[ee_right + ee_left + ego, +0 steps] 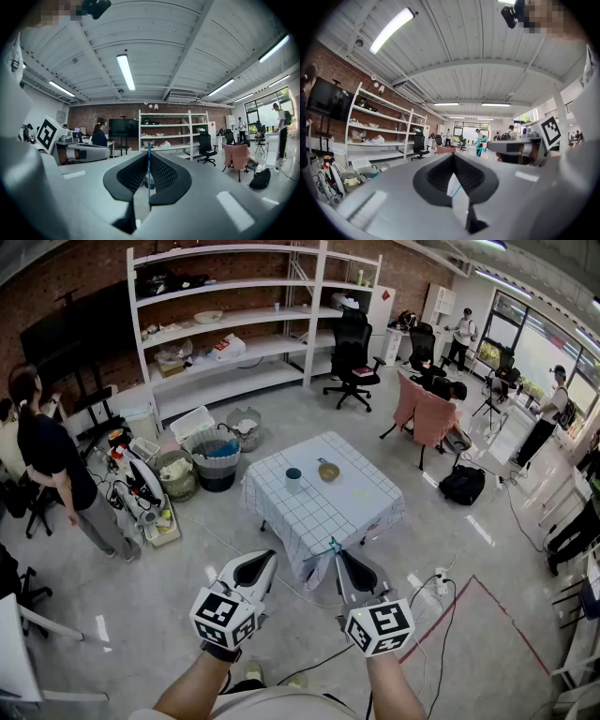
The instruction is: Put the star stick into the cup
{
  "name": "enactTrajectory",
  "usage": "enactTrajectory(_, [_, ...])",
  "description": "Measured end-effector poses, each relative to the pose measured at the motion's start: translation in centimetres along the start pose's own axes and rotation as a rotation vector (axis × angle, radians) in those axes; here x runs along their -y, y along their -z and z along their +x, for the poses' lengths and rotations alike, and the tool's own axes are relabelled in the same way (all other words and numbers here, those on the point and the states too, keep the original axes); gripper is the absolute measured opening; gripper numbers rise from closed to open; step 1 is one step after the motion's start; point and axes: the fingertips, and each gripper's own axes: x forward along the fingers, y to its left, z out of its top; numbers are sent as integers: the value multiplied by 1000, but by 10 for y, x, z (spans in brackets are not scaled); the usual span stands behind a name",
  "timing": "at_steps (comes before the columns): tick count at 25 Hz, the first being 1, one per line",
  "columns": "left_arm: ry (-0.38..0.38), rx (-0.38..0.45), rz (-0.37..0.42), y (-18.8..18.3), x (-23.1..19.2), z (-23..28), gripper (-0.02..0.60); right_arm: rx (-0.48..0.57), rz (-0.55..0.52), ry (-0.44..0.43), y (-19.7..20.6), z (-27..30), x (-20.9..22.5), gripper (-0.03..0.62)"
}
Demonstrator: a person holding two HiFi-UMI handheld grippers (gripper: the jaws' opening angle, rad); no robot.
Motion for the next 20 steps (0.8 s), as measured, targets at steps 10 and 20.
enactTrajectory(10, [4, 9, -1, -3, 10, 3, 6, 11, 12, -11, -1, -9, 6, 26])
enactTrajectory(20, [-32, 17, 19, -7, 21, 9, 6, 53, 75, -35, 0, -24, 25, 26])
